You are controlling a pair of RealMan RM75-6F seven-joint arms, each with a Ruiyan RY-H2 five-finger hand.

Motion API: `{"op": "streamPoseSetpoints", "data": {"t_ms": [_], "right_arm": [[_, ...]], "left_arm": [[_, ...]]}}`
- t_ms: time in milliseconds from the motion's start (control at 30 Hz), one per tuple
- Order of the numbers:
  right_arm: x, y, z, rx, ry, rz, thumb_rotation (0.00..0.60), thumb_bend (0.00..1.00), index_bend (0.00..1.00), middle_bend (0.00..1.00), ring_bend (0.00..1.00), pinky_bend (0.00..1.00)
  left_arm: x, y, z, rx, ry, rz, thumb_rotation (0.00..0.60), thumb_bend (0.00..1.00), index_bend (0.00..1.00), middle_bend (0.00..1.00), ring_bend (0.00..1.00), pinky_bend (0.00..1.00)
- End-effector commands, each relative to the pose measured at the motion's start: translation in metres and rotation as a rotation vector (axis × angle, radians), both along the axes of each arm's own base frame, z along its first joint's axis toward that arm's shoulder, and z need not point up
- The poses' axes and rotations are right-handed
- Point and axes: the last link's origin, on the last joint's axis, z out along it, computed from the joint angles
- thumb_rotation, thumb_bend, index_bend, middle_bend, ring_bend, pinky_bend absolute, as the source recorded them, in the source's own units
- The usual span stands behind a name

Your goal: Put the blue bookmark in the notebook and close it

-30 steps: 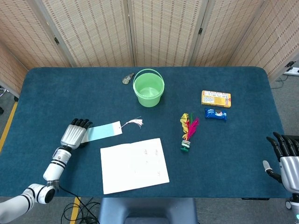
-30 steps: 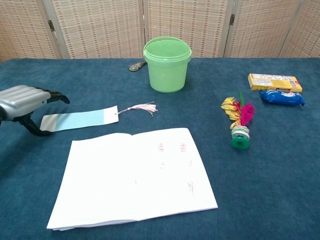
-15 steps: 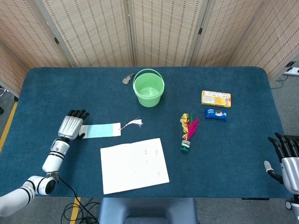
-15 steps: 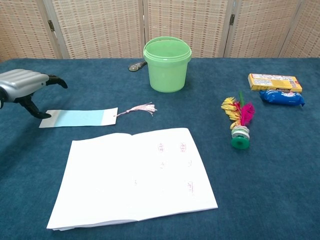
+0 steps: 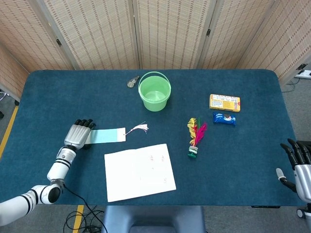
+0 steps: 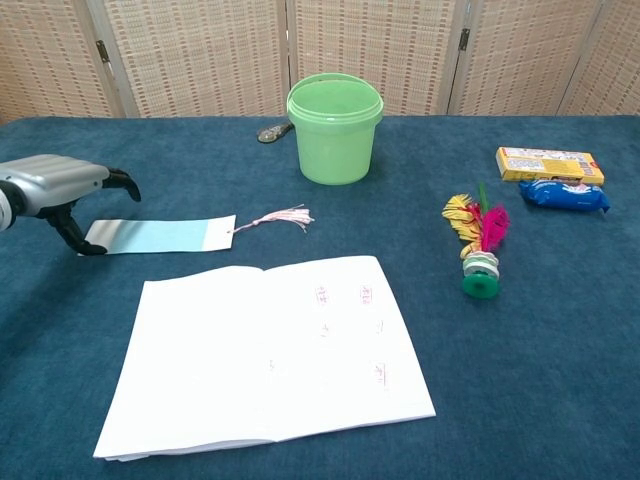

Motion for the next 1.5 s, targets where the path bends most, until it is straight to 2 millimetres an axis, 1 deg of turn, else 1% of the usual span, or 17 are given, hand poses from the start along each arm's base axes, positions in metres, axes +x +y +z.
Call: {"op": "streamPoseSetpoints", "data": {"t_ms": [33, 400, 967, 1067, 1167, 1500], "right_arm": [[-0.001, 0.000, 0.001, -0.001, 0.000, -0.002, 0.600, 0.26, 0.16, 0.09, 0.09, 0.14], [-0.004, -0.001, 0.001, 0.000, -0.001, -0.013, 0.600, 0.26, 0.16, 0.09, 0.09, 0.14], [-0.007, 0.000, 0.003, -0.005, 0.000, -0.024, 0.600, 0.26, 0.16, 0.09, 0.09, 0.14], [-0.007, 0.000, 0.003, -0.005, -0.001, -0.026, 0.600, 0.26, 0.16, 0.09, 0.09, 0.14], [-0.008, 0.000, 0.003, -0.005, -0.002, -0.027, 0.600, 0.26, 0.16, 0.09, 0.09, 0.14], [-0.008, 0.001, 0.004, -0.006, -0.002, -0.026, 0.600, 0.26, 0.16, 0.09, 0.09, 0.14]], "left_arm": [[0.005, 0.004, -0.007, -0.055, 0.009, 0.054, 0.600, 0.25, 0.23, 0.11, 0.11, 0.17], [0.012, 0.012, -0.015, -0.050, -0.007, 0.116, 0.600, 0.25, 0.25, 0.10, 0.10, 0.17], [0.020, 0.017, -0.019, -0.038, -0.044, 0.143, 0.600, 0.25, 0.26, 0.10, 0.10, 0.17], [0.022, 0.018, -0.020, -0.030, -0.057, 0.145, 0.600, 0.27, 0.27, 0.10, 0.10, 0.17], [0.022, 0.018, -0.021, -0.033, -0.056, 0.146, 0.600, 0.29, 0.28, 0.10, 0.10, 0.17], [0.021, 0.016, -0.023, -0.033, -0.048, 0.138, 0.600, 0.29, 0.30, 0.10, 0.10, 0.17]]}}
